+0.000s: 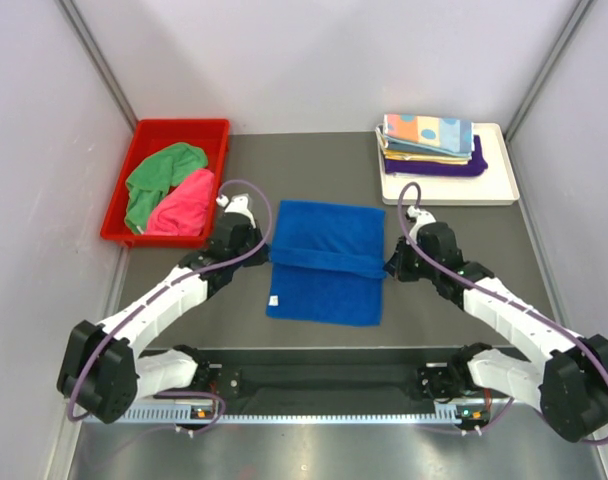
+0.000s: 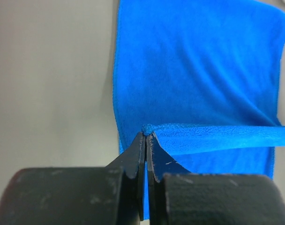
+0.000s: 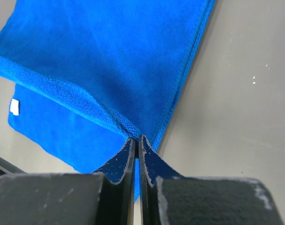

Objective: Fold and stack the towels
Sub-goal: Fold the towel

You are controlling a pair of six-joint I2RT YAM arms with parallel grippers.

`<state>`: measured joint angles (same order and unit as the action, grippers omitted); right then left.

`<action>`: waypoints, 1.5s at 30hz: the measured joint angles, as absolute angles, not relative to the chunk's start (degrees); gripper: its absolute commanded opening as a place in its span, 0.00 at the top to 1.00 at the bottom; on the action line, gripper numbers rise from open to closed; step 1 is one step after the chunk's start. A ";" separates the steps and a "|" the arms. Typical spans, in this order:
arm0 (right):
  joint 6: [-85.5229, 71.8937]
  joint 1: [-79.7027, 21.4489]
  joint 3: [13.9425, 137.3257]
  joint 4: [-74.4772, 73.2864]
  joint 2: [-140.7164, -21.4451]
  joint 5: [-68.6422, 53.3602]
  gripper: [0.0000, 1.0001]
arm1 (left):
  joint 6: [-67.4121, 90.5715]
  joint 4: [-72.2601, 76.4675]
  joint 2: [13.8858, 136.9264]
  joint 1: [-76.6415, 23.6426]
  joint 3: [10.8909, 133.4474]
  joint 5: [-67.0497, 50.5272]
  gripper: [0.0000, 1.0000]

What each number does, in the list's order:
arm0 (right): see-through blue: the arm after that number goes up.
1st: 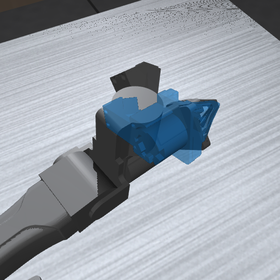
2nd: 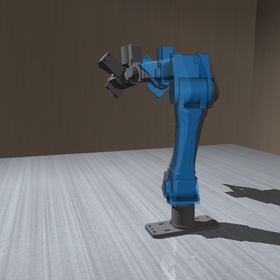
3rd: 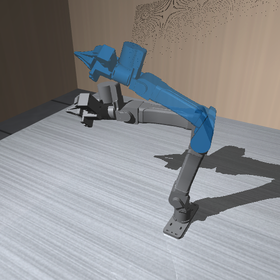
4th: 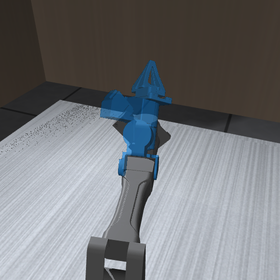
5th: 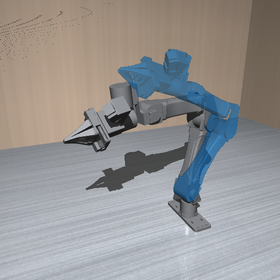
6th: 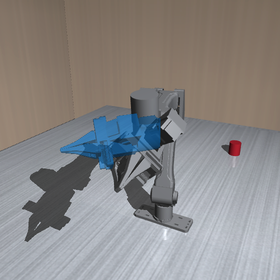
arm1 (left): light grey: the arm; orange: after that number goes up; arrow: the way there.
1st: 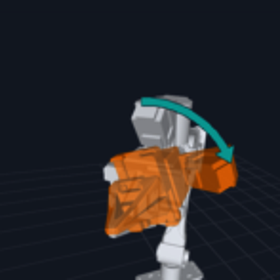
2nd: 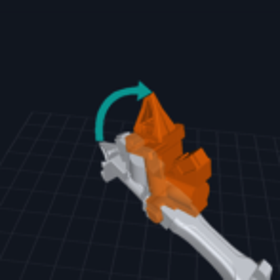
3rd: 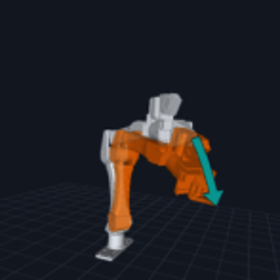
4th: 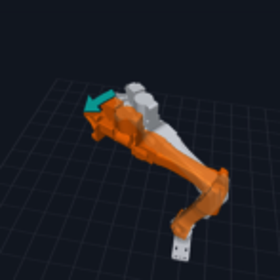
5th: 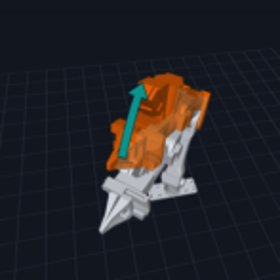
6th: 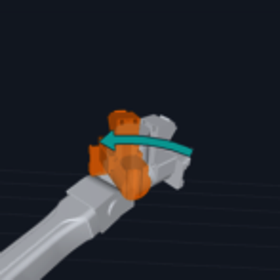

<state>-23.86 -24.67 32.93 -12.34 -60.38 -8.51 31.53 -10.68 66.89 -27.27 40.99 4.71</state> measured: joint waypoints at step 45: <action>-29.23 -31.14 21.76 -10.00 -51.31 -5.32 1.00 | 36.07 -14.04 63.11 -33.17 30.52 9.19 0.97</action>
<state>-29.23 -31.14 21.76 -10.00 -51.31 -5.32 36.07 -14.04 63.11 -33.17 30.52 9.19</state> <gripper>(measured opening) 0.010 0.034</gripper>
